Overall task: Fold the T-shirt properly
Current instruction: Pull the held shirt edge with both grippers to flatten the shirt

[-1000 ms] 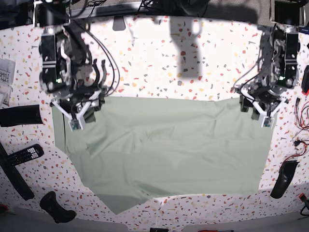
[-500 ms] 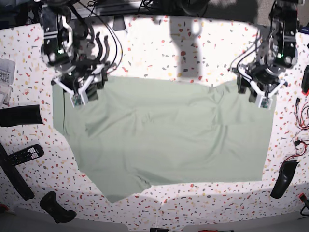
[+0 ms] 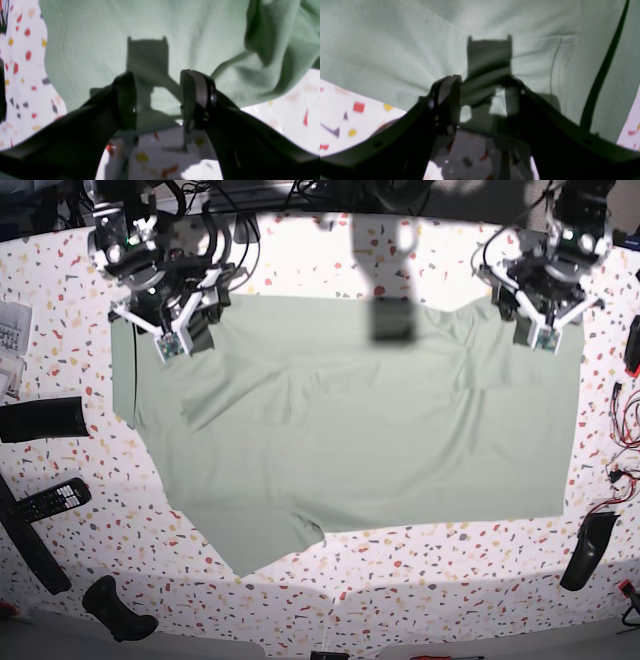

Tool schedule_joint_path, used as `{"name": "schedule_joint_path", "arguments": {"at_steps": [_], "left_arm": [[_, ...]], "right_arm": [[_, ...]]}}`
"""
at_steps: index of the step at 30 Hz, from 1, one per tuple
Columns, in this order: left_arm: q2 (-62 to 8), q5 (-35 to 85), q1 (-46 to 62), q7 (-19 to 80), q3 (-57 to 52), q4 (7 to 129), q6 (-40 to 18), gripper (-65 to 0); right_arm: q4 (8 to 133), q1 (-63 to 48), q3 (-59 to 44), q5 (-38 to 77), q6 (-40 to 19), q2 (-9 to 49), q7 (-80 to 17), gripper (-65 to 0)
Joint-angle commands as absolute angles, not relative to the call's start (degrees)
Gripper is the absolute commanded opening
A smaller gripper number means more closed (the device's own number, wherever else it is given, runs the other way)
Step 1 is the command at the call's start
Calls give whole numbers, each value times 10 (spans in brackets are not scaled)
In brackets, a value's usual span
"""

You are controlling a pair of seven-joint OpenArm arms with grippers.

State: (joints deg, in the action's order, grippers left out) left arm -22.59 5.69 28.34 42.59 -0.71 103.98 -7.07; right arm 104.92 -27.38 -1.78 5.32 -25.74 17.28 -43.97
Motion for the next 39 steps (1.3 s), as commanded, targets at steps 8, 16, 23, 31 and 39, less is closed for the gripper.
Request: {"name": "schedule_joint_path", "arguments": {"at_steps": [8, 16, 23, 31, 39], "left_arm": [[-230, 54, 340, 453, -7, 1104, -73, -360], [-229, 18, 370, 458, -7, 1148, -53, -360], [-229, 9, 372, 459, -7, 1148, -47, -360], [-229, 9, 371, 469, -7, 1148, -35, -360], [-229, 9, 372, 471, -7, 1148, -35, -360]], "right_arm": [[1089, -336, -19, 44, -261, 178, -451, -368], [1090, -361, -35, 13, -259, 178, -459, -368], [1090, -390, -106, 17, -258, 178, -459, -368], [1091, -407, -170, 22, -258, 178, -456, -368], [1092, -416, -177, 21, -256, 178, -473, -368]]}}
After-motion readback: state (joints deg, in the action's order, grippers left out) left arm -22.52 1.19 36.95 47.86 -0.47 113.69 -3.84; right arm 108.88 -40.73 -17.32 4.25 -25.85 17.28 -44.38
